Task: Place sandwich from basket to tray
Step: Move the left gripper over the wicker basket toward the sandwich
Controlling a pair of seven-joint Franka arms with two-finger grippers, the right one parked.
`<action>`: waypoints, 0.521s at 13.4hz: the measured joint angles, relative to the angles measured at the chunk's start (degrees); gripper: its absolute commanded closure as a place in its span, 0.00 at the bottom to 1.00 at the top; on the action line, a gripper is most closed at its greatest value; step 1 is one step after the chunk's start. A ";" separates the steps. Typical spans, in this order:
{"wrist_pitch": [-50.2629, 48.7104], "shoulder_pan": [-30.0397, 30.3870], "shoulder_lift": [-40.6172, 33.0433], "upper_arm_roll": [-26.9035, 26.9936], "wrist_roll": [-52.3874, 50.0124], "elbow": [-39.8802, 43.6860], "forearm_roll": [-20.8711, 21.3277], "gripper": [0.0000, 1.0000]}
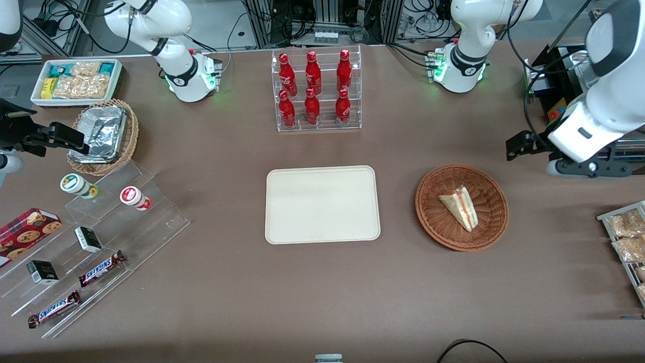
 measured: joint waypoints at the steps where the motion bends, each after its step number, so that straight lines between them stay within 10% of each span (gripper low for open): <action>1: 2.44 -0.06 -0.02 0.00 0.00 -2.45 0.00 0.00; 7: 17.18 -0.16 -1.06 0.02 -1.25 -16.25 0.00 0.00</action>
